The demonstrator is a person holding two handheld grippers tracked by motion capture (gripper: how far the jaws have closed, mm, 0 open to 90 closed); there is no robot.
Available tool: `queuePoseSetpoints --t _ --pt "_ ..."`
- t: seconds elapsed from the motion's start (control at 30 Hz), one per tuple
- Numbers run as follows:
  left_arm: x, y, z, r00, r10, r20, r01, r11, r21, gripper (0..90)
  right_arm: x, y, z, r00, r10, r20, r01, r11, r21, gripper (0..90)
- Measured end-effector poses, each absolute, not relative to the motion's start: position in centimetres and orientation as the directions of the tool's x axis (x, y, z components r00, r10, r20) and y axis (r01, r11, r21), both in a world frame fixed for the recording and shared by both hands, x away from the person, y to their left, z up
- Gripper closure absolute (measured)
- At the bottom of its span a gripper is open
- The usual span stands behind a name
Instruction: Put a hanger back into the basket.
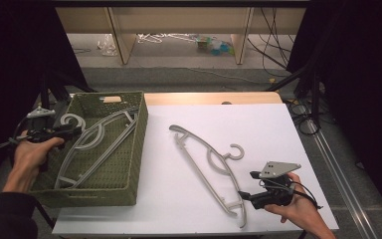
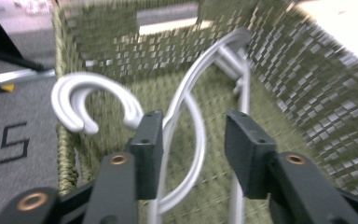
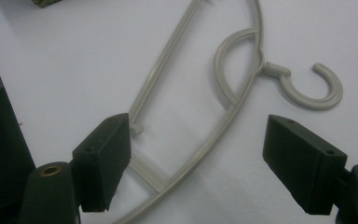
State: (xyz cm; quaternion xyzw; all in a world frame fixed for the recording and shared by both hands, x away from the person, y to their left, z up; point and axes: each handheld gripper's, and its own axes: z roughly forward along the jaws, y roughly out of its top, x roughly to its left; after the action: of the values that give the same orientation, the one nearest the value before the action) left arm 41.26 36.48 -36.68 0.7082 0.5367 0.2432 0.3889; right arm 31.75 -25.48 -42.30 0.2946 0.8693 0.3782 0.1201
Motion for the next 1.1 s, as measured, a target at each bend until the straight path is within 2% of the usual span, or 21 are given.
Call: queuePoseSetpoints --t 0.07,0.23,0.33,0.43,0.5,0.7,0.87,1.1 --pt "40.6 36.2 -36.2 0.309 0.947 -0.087 0.557 -0.106 0.824 47.3 31.8 -25.5 -42.3 -0.797 0.603 0.012 0.419 0.539 0.731 24.0" --pt "38.1 35.2 -35.0 0.342 0.934 -0.106 0.512 -0.090 0.854 39.6 31.7 -25.5 -42.3 -0.790 0.612 0.014 0.424 0.530 0.734 23.8" --pt "36.1 34.1 -34.5 0.376 0.917 -0.132 0.477 -0.069 0.876 37.3 31.9 -25.5 -42.4 -0.790 0.612 0.015 0.422 0.527 0.738 23.6" --pt "34.6 32.5 -34.4 0.412 0.905 -0.110 0.457 -0.101 0.884 34.4 31.9 -25.5 -42.6 -0.789 0.614 0.018 0.423 0.522 0.740 23.4" --pt "33.7 31.1 -34.6 0.443 0.887 -0.131 0.453 -0.095 0.886 30.8 31.9 -25.4 -42.6 -0.781 0.624 0.024 0.434 0.514 0.740 23.3" --pt "31.9 27.1 -35.9 0.510 0.833 -0.216 0.443 -0.039 0.896 27.5 31.9 -25.6 -42.6 -0.775 0.632 0.025 0.429 0.495 0.756 22.5" --pt "31.0 24.0 -36.6 0.551 0.813 -0.188 0.401 -0.061 0.914 20.3 32.0 -25.9 -42.7 -0.766 0.642 0.043 0.437 0.471 0.766 21.9" --pt "29.6 20.7 -37.4 0.632 0.758 -0.161 0.359 -0.102 0.928 19.3 32.0 -25.9 -42.8 -0.762 0.646 0.045 0.437 0.462 0.772 20.6"
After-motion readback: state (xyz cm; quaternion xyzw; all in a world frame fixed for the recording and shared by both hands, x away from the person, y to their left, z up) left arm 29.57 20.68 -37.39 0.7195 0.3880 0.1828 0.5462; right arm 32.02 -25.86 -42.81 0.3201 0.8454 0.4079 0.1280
